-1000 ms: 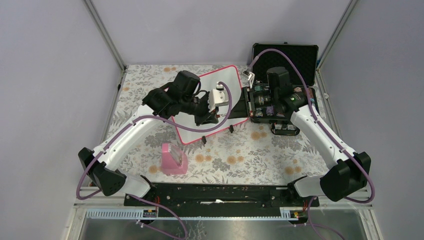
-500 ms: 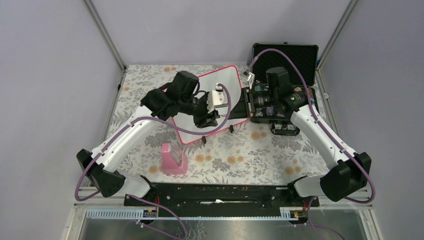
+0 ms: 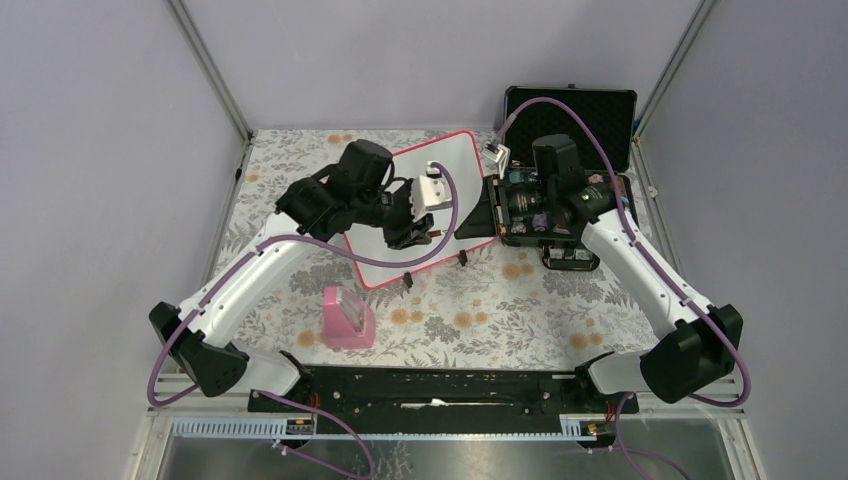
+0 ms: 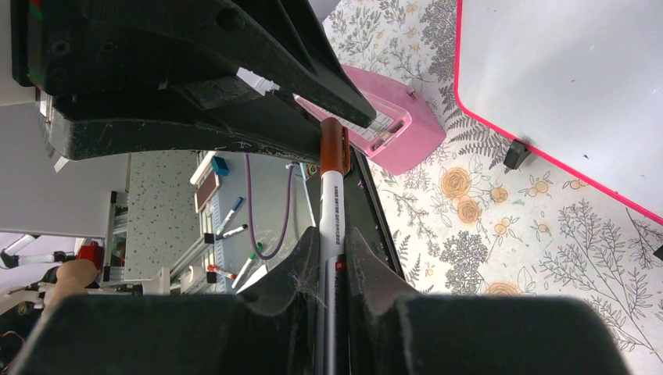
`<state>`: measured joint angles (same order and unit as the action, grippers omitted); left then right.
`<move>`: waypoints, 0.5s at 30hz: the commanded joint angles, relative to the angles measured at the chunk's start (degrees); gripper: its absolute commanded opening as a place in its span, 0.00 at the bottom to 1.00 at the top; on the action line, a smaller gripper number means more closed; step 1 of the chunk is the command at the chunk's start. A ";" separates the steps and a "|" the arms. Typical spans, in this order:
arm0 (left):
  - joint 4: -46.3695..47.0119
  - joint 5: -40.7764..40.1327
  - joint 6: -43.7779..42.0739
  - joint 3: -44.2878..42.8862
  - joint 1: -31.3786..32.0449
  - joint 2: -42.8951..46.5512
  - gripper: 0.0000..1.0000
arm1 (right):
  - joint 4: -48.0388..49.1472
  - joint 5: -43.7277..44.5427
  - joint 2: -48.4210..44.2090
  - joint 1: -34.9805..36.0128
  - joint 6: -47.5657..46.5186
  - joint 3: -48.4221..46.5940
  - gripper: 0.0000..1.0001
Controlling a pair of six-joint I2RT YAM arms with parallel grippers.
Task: Write a sentence on the whiteboard
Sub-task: Pass from the left arm to the right, then open the pen cap from the whiteboard marker.
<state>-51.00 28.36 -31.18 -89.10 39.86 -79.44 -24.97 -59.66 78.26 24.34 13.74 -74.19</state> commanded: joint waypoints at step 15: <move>3.53 9.10 -1.27 1.94 -1.36 1.25 0.40 | -2.80 -1.47 -1.38 0.89 -2.37 -3.49 0.00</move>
<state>-50.26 31.81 -30.87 -88.79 38.92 -79.44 -25.76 -59.66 78.00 24.38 12.23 -74.43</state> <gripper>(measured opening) 0.404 0.171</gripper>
